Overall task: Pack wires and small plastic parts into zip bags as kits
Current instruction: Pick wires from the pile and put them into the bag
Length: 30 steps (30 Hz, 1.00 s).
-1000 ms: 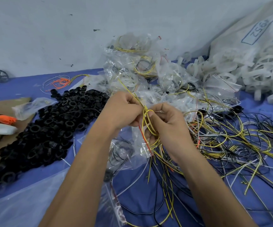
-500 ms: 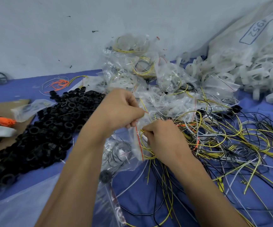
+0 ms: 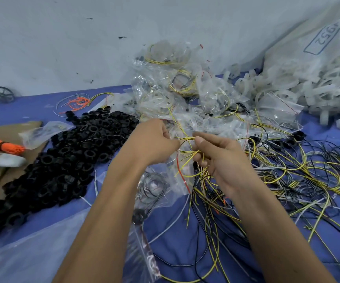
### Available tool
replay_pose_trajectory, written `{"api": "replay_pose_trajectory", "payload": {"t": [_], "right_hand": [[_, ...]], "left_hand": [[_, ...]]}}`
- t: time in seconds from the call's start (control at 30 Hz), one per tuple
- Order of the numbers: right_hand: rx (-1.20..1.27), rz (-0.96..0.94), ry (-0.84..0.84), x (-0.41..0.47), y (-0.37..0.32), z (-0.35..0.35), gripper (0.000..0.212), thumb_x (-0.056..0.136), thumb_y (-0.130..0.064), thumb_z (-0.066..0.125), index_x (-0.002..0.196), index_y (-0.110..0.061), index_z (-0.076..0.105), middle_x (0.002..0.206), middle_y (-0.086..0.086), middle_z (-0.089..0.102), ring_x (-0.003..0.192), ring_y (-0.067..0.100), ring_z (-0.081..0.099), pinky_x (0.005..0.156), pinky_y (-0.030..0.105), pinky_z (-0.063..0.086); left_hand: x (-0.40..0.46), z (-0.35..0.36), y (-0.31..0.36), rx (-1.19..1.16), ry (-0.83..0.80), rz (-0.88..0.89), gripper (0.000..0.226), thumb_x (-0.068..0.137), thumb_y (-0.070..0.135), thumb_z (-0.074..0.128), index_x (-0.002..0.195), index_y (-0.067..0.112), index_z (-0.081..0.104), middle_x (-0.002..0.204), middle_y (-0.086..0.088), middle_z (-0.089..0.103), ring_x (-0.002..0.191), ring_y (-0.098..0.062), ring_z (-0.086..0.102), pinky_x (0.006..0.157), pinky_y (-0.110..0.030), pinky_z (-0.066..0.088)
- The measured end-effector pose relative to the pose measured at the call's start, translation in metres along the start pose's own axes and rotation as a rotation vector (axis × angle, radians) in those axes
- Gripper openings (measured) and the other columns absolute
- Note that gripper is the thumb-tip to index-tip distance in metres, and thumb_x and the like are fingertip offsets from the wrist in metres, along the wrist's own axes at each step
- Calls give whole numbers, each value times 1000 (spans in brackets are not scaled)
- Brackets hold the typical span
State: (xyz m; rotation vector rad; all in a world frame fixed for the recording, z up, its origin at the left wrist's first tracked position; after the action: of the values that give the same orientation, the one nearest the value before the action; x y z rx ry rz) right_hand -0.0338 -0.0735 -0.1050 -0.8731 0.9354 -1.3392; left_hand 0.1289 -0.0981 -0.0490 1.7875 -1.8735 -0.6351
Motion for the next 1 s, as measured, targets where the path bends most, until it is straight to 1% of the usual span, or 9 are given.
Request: {"api": "replay_pose_trajectory", "payload": {"t": [0.17,0.23,0.33,0.43,0.5,0.63,0.77,0.87,1.0], "right_hand": [[-659,-324,147,-6,0,6,22,98,-13,64,119,-19,69,74,2,72,44,18,64,45,28,51],[-750,-401,134,-8,-2,10,10,97,-14,65,106,-18,67,70,0,71,43,13,63,47,29,51],[-776,-423,141,-9,-5,10,14,94,-12,67,84,-21,67,64,-4,71,46,5,62,51,27,50],[-771,-397,99,-9,-8,8,16,93,-10,68,81,-21,70,63,-4,71,46,6,61,50,27,52],[-713,-336,7,-9,-9,9,15,93,-10,67,81,-19,72,64,-2,72,42,10,58,45,26,49],[-680,-240,-135,-10,-8,8,15,93,-9,67,81,-16,73,63,3,71,38,15,54,39,22,42],[-605,-320,1,-10,-13,5,12,86,-11,67,75,-17,70,60,2,68,43,9,53,43,21,41],[-575,-464,115,-13,-21,4,9,78,-14,65,70,-18,66,61,1,65,51,8,53,48,20,40],[-506,-544,106,-20,-27,6,10,75,-9,65,68,-15,63,57,2,56,48,6,45,47,17,35]], "left_hand": [[-1,2,-5,-81,-64,-57,24,92,21,64,74,5,65,66,-7,74,50,-17,60,50,-22,47],[0,0,-3,-67,1,-56,20,88,15,60,77,-1,65,62,-9,72,50,-17,61,50,-27,50],[-1,-5,-2,-54,124,-51,20,81,13,57,79,-5,65,71,-21,72,57,-27,61,62,-43,60],[-3,-9,-4,-107,230,-59,22,80,12,55,78,-10,59,75,-27,70,58,-28,60,68,-53,60],[-4,-10,-6,-128,270,-71,23,81,11,55,78,-11,58,76,-30,68,57,-26,55,67,-55,59],[-3,-11,-5,-108,327,-41,20,81,11,56,77,-8,60,75,-29,68,66,-41,66,66,-54,60],[0,-14,-13,-38,312,-71,18,80,12,54,76,-5,60,78,-29,70,70,-40,70,68,-52,61],[2,-17,-23,4,249,-119,9,80,14,57,72,11,55,74,-29,68,58,-32,57,65,-39,53],[2,-21,-34,-50,238,-191,8,80,16,58,72,12,60,83,-32,70,63,-21,54,76,-56,60]]}}
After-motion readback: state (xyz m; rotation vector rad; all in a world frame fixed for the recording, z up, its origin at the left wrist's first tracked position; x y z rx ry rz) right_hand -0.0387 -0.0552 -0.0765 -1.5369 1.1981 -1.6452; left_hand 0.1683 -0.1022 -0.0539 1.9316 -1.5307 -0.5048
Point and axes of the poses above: each hand's wrist, its own x-axis towards the middle knuckle, its own z-axis out of the palm, y = z × x, the point moved 3 cm from there along x, towards the middle knuckle
